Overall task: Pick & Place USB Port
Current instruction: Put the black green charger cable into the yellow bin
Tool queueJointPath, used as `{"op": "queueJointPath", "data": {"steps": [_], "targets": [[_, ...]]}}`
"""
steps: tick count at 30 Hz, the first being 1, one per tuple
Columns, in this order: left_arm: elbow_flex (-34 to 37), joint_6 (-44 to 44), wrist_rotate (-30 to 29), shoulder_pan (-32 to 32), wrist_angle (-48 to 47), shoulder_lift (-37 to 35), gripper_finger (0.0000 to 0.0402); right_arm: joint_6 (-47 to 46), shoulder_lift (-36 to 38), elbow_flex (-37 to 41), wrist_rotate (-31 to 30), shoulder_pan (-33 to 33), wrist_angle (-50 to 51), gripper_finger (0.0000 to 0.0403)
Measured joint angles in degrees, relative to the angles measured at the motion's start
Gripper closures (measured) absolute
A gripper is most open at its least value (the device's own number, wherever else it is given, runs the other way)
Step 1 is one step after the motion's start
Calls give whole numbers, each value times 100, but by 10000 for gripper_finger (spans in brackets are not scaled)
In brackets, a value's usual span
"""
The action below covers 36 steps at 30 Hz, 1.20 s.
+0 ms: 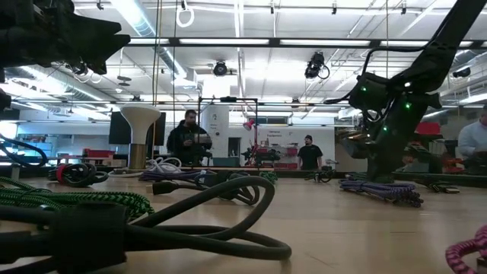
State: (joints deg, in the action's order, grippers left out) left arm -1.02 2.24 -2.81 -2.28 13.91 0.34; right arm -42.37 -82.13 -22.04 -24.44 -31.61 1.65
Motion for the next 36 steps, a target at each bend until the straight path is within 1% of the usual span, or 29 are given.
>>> {"op": "queueJointPath", "data": {"steps": [4,7,11,16,18,21,25,29,33,36], "targets": [[-1,2,-35,0,2,1,225,113,103,4,158,-66,42,383],[0,2,-176,0,0,0,225,272,422,-65,401,-94,341,384],[-1,2,-323,-2,-2,0,225,498,1032,-503,778,-55,1186,397],[-1,-7,-321,-2,2,0,225,689,1697,-1316,758,372,2779,397],[0,-9,-319,-2,2,2,225,615,1942,-1690,532,742,3362,397],[0,-150,-319,0,4,0,225,299,2227,-2231,217,1484,4128,397],[-1,-592,-312,0,39,0,225,-333,2374,-2890,-297,2722,4903,397],[-1,-965,-80,0,210,2,225,-920,2265,-3369,-717,4038,5146,397],[-2,-1481,406,0,254,2,225,-1474,2023,-3665,-1074,5318,5131,397],[-2,-1888,817,0,260,2,225,-1838,1709,-3890,-1391,6212,5016,397]]}}
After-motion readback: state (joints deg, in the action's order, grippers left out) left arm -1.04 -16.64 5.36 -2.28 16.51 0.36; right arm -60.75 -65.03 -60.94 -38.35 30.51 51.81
